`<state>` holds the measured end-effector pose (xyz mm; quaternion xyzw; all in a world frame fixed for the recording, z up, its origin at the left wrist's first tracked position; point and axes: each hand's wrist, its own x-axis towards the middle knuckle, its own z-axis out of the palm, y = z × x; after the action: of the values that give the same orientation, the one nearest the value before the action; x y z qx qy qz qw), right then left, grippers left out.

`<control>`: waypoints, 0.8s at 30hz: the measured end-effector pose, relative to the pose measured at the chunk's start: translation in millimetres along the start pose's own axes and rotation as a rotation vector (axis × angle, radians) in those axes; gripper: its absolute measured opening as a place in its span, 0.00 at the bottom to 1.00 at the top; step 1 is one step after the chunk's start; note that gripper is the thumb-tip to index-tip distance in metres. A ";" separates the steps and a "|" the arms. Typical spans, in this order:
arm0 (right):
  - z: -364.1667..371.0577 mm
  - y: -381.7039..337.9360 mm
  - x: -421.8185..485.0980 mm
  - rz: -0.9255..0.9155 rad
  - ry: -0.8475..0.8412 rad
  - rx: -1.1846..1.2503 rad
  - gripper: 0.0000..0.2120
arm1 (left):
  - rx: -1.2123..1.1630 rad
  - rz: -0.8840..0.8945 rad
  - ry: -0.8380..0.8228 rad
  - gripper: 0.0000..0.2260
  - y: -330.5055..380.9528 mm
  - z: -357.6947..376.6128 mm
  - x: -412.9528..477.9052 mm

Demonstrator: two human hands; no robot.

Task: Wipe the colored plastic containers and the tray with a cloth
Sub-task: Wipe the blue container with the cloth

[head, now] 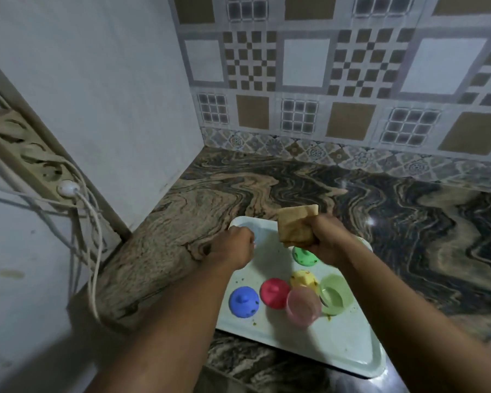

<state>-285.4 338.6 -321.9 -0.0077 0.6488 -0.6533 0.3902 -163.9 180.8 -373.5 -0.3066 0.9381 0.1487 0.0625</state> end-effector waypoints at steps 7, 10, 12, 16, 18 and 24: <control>36.0 58.1 13.3 -0.669 -0.140 -0.715 0.16 | -0.582 0.022 0.024 0.12 -2.9 -18.4 9.0; 52.6 59.2 11.0 -0.621 -0.206 -0.585 0.28 | -0.747 0.063 0.043 0.14 -11.1 -38.5 -1.1; 60.5 46.6 16.2 -0.480 -0.196 -0.491 0.30 | -0.793 0.115 0.048 0.11 -17.2 -48.5 -10.0; 62.4 23.2 27.3 0.155 -0.377 0.087 0.24 | -0.857 0.173 0.065 0.06 -24.4 -62.8 -24.2; 59.3 18.7 19.5 0.294 -0.464 0.205 0.27 | -0.890 0.169 0.066 0.05 -27.2 -70.3 -28.2; 74.1 12.5 2.2 0.058 -0.387 0.092 0.16 | -0.800 0.077 0.075 0.21 -25.0 -81.8 -26.9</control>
<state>-242.4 276.9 -322.0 -0.0965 0.5312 -0.6571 0.5260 -129.5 150.7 -296.3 -0.2765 0.8187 0.4929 -0.1018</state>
